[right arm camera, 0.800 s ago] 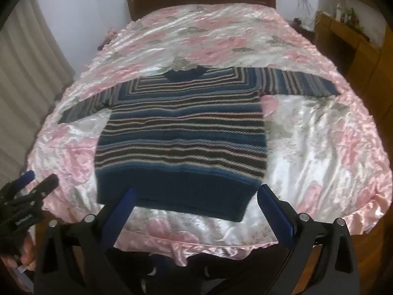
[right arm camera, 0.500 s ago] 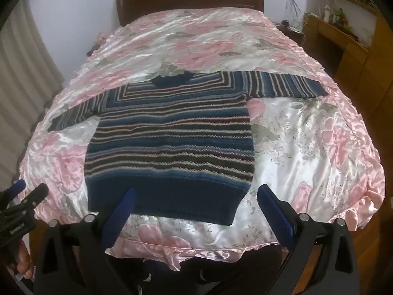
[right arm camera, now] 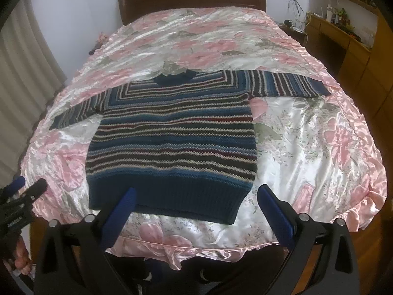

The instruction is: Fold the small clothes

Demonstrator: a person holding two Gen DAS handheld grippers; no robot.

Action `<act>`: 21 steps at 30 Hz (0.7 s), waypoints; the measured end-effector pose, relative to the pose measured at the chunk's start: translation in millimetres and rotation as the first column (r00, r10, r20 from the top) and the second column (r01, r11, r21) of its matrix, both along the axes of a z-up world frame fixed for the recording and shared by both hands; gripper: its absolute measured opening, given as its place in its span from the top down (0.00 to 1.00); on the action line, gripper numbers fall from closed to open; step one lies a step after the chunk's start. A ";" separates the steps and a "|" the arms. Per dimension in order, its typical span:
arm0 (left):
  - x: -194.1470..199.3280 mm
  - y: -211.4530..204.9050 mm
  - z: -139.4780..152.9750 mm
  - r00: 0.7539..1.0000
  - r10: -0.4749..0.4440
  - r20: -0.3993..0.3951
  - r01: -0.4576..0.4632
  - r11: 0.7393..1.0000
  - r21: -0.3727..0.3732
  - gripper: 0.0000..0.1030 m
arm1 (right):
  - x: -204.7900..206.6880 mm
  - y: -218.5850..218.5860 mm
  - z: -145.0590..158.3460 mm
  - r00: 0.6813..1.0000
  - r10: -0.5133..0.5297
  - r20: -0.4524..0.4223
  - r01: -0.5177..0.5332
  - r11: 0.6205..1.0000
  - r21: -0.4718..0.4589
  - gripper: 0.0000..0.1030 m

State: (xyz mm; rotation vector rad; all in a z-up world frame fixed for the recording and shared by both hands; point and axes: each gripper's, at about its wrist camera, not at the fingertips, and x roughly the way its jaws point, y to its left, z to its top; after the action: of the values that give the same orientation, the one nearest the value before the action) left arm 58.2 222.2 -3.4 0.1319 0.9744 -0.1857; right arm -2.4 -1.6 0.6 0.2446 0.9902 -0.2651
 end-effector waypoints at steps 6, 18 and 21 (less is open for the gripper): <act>0.6 0.2 0.3 1.000 0.000 0.003 0.000 1.000 0.004 0.03 | 0.9 -1.3 -3.4 1.000 -0.003 -0.008 0.003 1.000 -0.005 0.04; 0.1 -0.9 0.6 1.000 0.002 0.005 -0.002 1.000 0.005 0.03 | 2.6 0.7 -3.2 1.000 0.011 -0.003 -0.011 1.000 0.011 0.04; 0.1 -1.0 0.8 1.000 0.003 0.003 -0.003 1.000 0.005 0.03 | 2.3 0.8 -2.5 1.000 0.011 0.000 -0.011 1.000 0.008 0.04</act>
State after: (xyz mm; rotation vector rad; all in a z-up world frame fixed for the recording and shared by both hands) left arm 58.3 221.2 -2.6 0.1350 0.9717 -0.1805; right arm -0.2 -0.8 -1.9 0.2459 0.9926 -0.2512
